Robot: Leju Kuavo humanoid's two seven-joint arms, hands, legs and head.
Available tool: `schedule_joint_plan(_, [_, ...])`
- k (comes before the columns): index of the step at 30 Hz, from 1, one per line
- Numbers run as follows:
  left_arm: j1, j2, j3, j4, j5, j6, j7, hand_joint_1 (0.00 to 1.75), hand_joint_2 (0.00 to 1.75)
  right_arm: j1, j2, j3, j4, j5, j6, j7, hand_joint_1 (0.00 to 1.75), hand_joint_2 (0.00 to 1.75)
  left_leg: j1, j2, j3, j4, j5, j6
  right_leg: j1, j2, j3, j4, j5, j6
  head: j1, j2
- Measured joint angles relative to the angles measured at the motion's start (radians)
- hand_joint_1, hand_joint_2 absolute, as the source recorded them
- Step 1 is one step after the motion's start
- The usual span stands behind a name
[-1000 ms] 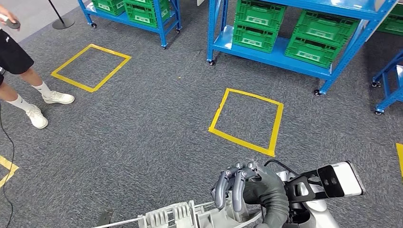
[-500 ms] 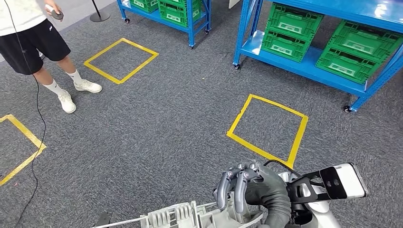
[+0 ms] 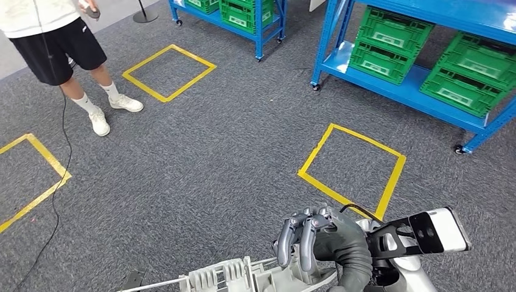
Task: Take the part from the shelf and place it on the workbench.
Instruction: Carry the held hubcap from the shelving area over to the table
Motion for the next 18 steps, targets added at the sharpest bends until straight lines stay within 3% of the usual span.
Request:
schedule_joint_plan(2, [-0.001,0.004,0.000,-0.001,-0.001,0.000,0.001,0.00,1.75,0.000,-0.001,-0.001,0.000,0.000,0.000,-0.002,1.75,1.75,-0.002,-0.015,0.002,-0.007,0.004,0.009,-0.001,-0.012,0.001,-0.002,-0.002,0.010,0.000,0.000])
schedule_joint_plan(4, [-0.002,0.005,0.000,-0.002,-0.001,-0.001,0.002,0.00,1.75,-0.001,-0.002,-0.002,0.000,0.000,0.000,-0.004,1.75,1.75,0.002,-0.033,0.013,-0.022,0.015,0.019,-0.002,0.004,-0.008,0.022,-0.017,0.015,0.001,0.000])
schedule_joint_plan(7, [-0.005,0.004,0.000,-0.004,-0.001,-0.003,0.003,0.00,1.75,-0.001,-0.003,-0.002,0.001,-0.001,0.000,-0.007,1.75,1.75,0.006,-0.062,0.017,-0.029,0.023,0.027,-0.003,0.049,-0.088,0.191,-0.090,0.007,0.007,0.000])
schedule_joint_plan(9, [-0.005,0.002,0.000,-0.004,-0.001,-0.004,0.004,0.00,1.75,0.001,-0.004,-0.002,0.002,0.000,0.000,-0.008,1.75,1.75,0.005,-0.084,0.016,-0.028,0.023,0.027,-0.003,0.055,-0.132,0.275,-0.112,0.010,0.008,0.000])
schedule_joint_plan(10, [-0.005,0.002,0.000,-0.004,-0.001,-0.005,0.004,0.00,1.75,0.001,-0.004,-0.002,0.003,0.000,0.000,-0.008,1.75,1.75,0.006,-0.096,0.016,-0.027,0.023,0.027,-0.004,0.056,-0.127,0.262,-0.099,0.017,0.008,0.000])
schedule_joint_plan(12, [-0.004,0.000,0.000,-0.004,-0.001,-0.007,0.004,0.00,1.75,0.000,-0.004,-0.002,0.003,0.000,0.000,-0.007,1.75,1.75,0.007,-0.118,0.016,-0.023,0.021,0.023,-0.007,0.070,-0.068,0.132,-0.042,0.032,0.009,0.000])
schedule_joint_plan(13, [-0.004,-0.001,0.000,-0.004,-0.001,-0.008,0.004,0.00,1.75,-0.001,-0.003,-0.002,0.003,0.000,0.000,-0.007,1.75,1.75,0.005,-0.128,0.014,-0.018,0.019,0.019,-0.008,0.079,-0.038,0.067,-0.018,0.034,0.009,0.000])
schedule_joint_plan(15, [-0.003,-0.001,0.001,-0.004,-0.001,-0.010,0.004,0.00,1.75,-0.003,-0.003,-0.002,0.004,0.000,0.000,-0.007,1.75,1.75,0.003,-0.141,0.007,-0.011,0.016,0.010,-0.007,0.090,-0.009,0.005,0.003,0.024,0.008,0.000])
schedule_joint_plan(18, [0.000,-0.001,0.002,-0.003,-0.001,-0.010,0.005,0.00,1.75,-0.006,-0.001,-0.002,0.004,-0.001,0.000,-0.007,1.75,1.75,0.005,-0.141,-0.003,-0.004,0.011,-0.003,-0.005,0.078,-0.008,0.004,0.006,0.005,0.008,0.000])
